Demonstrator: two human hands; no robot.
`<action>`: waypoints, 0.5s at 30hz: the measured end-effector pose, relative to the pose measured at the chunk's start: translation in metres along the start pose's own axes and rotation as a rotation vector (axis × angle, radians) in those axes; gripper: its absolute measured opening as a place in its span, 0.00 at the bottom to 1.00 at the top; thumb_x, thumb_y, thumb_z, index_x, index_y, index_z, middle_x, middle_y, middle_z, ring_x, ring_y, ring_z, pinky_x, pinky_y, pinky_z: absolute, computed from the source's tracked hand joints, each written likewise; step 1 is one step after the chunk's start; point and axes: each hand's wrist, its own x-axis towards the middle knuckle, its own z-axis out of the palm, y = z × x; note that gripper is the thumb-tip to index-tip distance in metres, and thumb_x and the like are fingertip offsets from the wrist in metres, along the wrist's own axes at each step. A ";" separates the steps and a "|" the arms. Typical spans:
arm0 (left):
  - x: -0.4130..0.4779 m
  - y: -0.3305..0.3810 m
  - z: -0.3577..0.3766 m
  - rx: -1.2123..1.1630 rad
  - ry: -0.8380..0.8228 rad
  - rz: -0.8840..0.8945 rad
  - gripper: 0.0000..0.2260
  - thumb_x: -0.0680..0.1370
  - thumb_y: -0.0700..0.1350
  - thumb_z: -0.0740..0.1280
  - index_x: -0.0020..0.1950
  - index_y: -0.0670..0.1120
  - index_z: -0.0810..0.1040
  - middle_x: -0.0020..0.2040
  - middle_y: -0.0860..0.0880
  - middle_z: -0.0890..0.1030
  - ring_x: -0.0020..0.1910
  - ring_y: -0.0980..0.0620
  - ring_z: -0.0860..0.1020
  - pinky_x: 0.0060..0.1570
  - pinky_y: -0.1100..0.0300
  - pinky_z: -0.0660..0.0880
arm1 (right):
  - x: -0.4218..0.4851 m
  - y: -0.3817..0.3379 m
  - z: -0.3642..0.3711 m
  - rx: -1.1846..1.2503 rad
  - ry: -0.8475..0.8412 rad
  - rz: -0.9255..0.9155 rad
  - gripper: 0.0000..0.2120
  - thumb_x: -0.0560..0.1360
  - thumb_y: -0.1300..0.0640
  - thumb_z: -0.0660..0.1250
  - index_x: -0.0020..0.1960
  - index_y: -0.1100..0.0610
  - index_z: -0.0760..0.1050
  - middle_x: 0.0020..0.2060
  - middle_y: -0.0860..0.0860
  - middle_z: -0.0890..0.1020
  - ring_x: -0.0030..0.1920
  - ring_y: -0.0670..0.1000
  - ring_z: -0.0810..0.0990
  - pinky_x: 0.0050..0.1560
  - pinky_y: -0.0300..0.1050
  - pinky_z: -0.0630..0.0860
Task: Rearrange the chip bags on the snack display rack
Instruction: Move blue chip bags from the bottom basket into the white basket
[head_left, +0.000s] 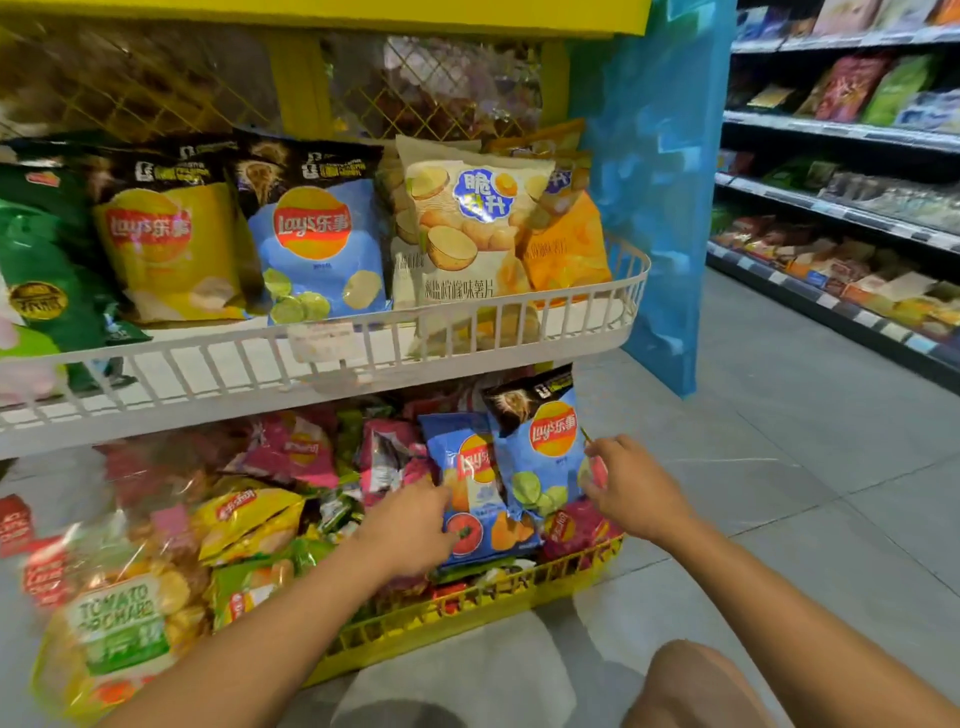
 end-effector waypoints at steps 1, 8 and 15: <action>0.004 0.001 0.004 -0.019 0.014 -0.019 0.16 0.76 0.54 0.66 0.60 0.48 0.76 0.56 0.45 0.79 0.55 0.43 0.79 0.49 0.51 0.77 | 0.006 0.002 0.000 0.026 0.000 0.019 0.23 0.75 0.51 0.69 0.67 0.56 0.73 0.62 0.56 0.74 0.61 0.58 0.77 0.58 0.51 0.75; 0.030 0.016 0.020 -0.515 0.100 -0.379 0.09 0.74 0.48 0.72 0.48 0.45 0.76 0.42 0.47 0.80 0.40 0.47 0.78 0.32 0.58 0.67 | 0.061 0.004 0.018 0.597 -0.137 0.261 0.38 0.70 0.55 0.78 0.74 0.59 0.64 0.66 0.57 0.76 0.63 0.58 0.76 0.54 0.48 0.74; 0.036 0.018 0.050 -0.781 0.159 -0.555 0.15 0.73 0.47 0.75 0.38 0.52 0.68 0.37 0.54 0.76 0.38 0.52 0.76 0.39 0.58 0.71 | 0.095 0.035 0.054 0.793 -0.306 0.264 0.48 0.51 0.43 0.84 0.67 0.51 0.70 0.59 0.52 0.81 0.57 0.56 0.81 0.60 0.58 0.79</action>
